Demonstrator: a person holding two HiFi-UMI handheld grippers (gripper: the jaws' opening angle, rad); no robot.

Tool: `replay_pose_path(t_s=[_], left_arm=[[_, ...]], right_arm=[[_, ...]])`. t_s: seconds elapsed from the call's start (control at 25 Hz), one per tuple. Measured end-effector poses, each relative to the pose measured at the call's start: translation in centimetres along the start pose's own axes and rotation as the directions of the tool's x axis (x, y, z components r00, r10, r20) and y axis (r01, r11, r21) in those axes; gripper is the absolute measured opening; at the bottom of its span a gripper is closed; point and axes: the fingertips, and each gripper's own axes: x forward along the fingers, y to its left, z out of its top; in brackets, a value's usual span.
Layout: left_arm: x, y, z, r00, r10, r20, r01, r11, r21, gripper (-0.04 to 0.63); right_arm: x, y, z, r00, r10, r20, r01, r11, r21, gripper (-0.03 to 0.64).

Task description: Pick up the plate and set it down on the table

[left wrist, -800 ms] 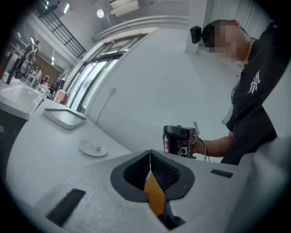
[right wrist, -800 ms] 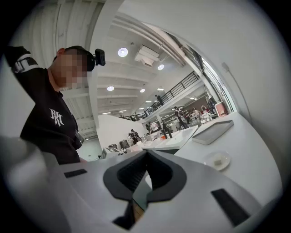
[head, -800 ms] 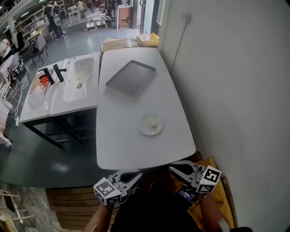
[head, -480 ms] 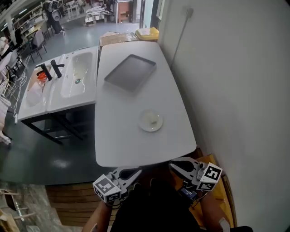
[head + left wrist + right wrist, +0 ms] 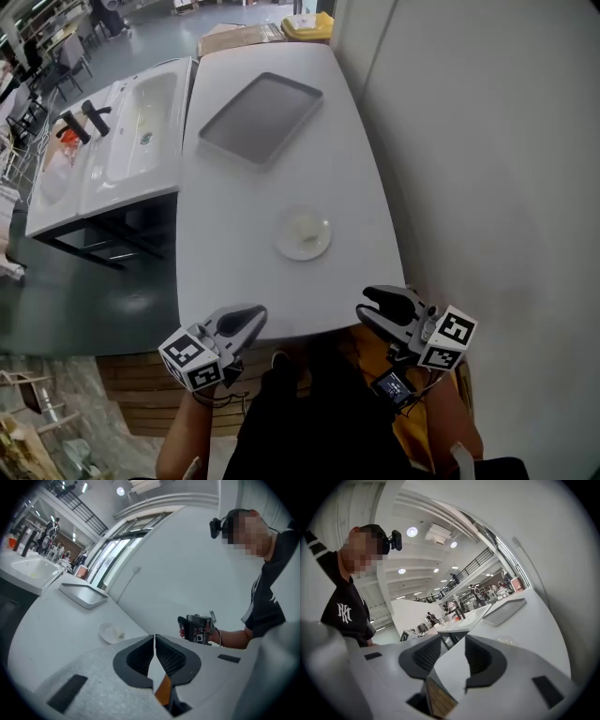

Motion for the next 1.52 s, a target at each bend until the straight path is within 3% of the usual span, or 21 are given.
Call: replay_pose_path(t_s=[0.04, 0.08, 0.16, 0.28, 0.44, 0.56, 0.68, 0.8, 0.96, 1.04, 1.12, 1.36, 1.44, 1.52], left_arm=[[0.8, 1.3, 0.5, 1.000, 0.026, -0.009, -0.026, 0.999, -0.019, 0.008], [1.5, 2.6, 1.0, 0.998, 0.056, -0.020, -0.057, 0.998, -0.041, 0.009], [3.3, 5.5, 1.6, 0.991, 0.119, -0.057, -0.123, 0.989, -0.083, 0.022], [6.9, 9.7, 1.8, 0.975, 0.165, -0.151, -0.186, 0.972, -0.141, 0.154], [10.4, 13.5, 1.1, 0.940, 0.191, -0.282, -0.255, 0.944, -0.208, 0.169], [11.5, 16.2, 0.9, 0.923, 0.220, -0.317, -0.319, 0.897, -0.305, 0.169], [12.4, 17.8, 0.4, 0.913, 0.219, -0.344, -0.354, 0.845, -0.401, 0.169], [12.8, 19.3, -0.8, 0.881, 0.237, -0.410, -0.401, 0.833, -0.380, 0.169], [13.4, 21.2, -2.7, 0.815, 0.284, -0.505, -0.473, 0.829, -0.298, 0.169], [14.0, 21.5, -3.4, 0.794, 0.285, -0.536, -0.488, 0.825, -0.284, 0.169], [14.6, 21.4, -4.1, 0.790, 0.269, -0.550, -0.486, 0.822, -0.297, 0.169], [15.5, 21.2, -4.0, 0.827, 0.257, -0.499, -0.475, 0.795, -0.377, 0.166], [15.1, 21.2, -4.5, 0.818, 0.261, -0.512, -0.484, 0.793, -0.369, 0.129], [14.5, 20.8, -4.9, 0.809, 0.268, -0.523, -0.492, 0.795, -0.355, 0.057]], right_arm=[[0.4, -1.6, 0.4, 1.000, 0.015, -0.023, -0.015, 1.000, 0.017, 0.157], [1.0, -3.2, 0.8, 0.998, 0.030, -0.049, -0.029, 0.999, 0.033, 0.168], [2.4, -6.8, 1.3, 0.994, 0.053, -0.099, -0.046, 0.996, 0.070, 0.168], [5.1, -12.6, 1.9, 0.984, 0.060, -0.170, -0.038, 0.991, 0.128, 0.169], [8.7, -18.3, 1.2, 0.957, 0.069, -0.283, -0.005, 0.975, 0.221, 0.176], [10.8, -21.6, -0.8, 0.915, 0.084, -0.395, 0.052, 0.946, 0.320, 0.176], [11.5, -24.4, -3.6, 0.846, 0.049, -0.530, 0.141, 0.939, 0.313, 0.176], [12.3, -25.6, -6.0, 0.793, 0.065, -0.606, 0.165, 0.934, 0.316, 0.176], [13.7, -26.5, -7.9, 0.764, 0.110, -0.635, 0.179, 0.910, 0.373, 0.176], [13.9, -26.8, -8.6, 0.749, 0.118, -0.653, 0.196, 0.901, 0.387, 0.176], [14.1, -26.8, -9.4, 0.739, 0.136, -0.659, 0.209, 0.885, 0.417, 0.176], [14.9, -26.4, -9.9, 0.755, 0.202, -0.624, 0.217, 0.821, 0.528, 0.149], [14.7, -26.8, -10.2, 0.753, 0.204, -0.626, 0.226, 0.813, 0.537, 0.109], [14.4, -26.8, -10.3, 0.755, 0.209, -0.622, 0.226, 0.807, 0.546, 0.023]])
